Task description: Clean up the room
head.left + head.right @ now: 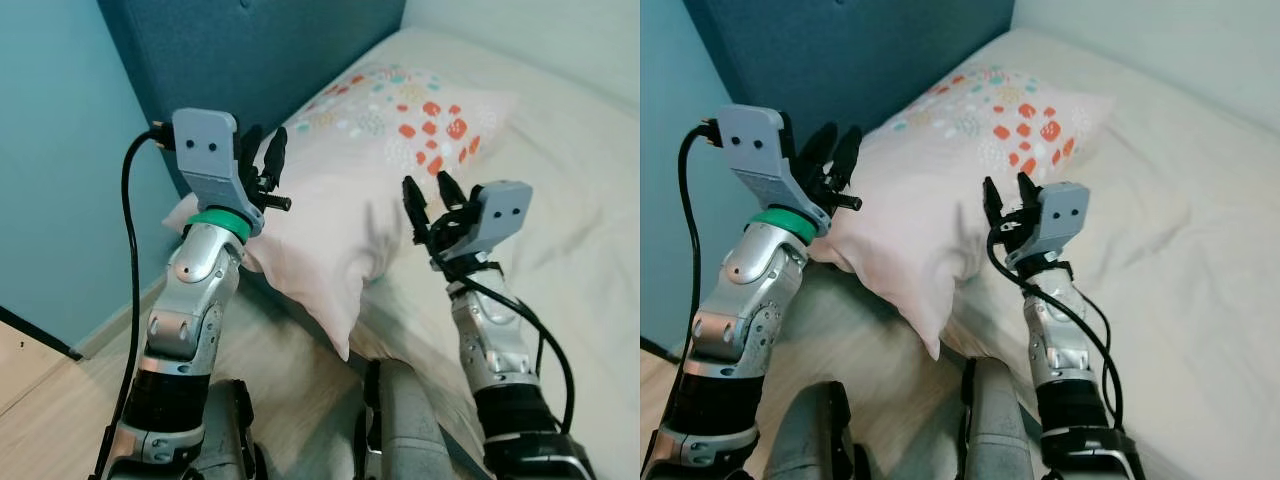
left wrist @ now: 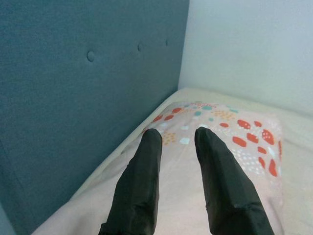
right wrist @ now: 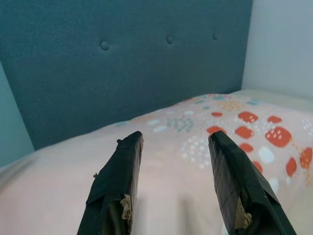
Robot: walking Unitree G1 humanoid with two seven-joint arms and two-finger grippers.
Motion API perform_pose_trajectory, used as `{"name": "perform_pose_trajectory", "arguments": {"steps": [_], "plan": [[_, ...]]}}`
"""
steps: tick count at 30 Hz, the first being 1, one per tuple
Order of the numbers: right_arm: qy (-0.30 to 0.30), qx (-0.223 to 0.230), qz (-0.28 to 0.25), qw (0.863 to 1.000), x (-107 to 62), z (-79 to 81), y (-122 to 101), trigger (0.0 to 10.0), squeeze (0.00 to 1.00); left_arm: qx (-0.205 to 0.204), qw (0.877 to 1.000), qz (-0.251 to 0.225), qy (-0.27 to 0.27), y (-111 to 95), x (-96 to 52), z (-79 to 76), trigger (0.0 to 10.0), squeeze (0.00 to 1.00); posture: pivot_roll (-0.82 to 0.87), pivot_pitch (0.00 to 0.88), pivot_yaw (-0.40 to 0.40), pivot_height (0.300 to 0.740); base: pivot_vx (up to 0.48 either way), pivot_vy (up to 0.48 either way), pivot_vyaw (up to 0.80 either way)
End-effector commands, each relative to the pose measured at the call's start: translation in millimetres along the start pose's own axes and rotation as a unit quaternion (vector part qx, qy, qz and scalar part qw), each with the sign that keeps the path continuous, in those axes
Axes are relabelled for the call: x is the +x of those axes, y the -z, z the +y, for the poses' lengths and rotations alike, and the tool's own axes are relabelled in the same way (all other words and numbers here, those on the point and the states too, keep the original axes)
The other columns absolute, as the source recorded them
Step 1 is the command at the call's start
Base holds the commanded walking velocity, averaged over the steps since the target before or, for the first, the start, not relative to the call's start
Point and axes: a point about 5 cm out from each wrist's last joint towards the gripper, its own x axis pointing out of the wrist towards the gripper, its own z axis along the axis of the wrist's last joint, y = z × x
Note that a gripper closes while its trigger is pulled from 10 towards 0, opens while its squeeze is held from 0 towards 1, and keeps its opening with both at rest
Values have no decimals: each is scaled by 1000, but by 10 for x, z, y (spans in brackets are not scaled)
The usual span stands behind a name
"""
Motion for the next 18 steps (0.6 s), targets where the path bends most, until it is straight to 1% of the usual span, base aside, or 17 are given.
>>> {"name": "perform_pose_trajectory", "arguments": {"steps": [1, 3, 6, 8, 13, 15, 18], "plan": [[10, 4, 7, 1000, -35, -47, -2, 10000, 0, 1, 1000, 13, -2, 36, 2, 5, 10000, 0, -65, 62, 27, 648, 0, 0, 0], [13, 4, 11, 1000, -48, -64, 0, 10000, 0, -1, 1000, 20, -7, 52, -7, 19, 10000, 0, -64, 63, 27, 653, 0, 0, 0], [16, 4, 18, 1000, -63, -68, 14, 10000, 0, 7, 1000, 27, -10, 78, -11, 3, 10000, 0, -59, 60, 26, 663, 0, 0, 0], [17, 4, 21, 1000, -62, -63, 24, 10000, 0, 6, 1000, 27, -9, 88, 11, -28, 10000, 0, -60, 59, 25, 673, 0, 0, 0], [17, 4, 24, 1000, -55, -65, 26, 10000, 0, 6, 1000, 28, -9, 102, 42, -49, 10000, 0, -63, 56, 25, 683, 0, 0, 0], [18, 2, 29, 999, -57, -84, 30, 10000, 0, 6, 1000, 28, -6, 114, 68, -66, 10000, 0, -64, 55, 27, 692, 0, 0, 0], [21, 0, 33, 999, -69, -101, 37, 10000, 0, 5, 999, 32, -3, 132, 69, -81, 10000, 0, -65, 53, 30, 702, 0, 0, 0]]}}
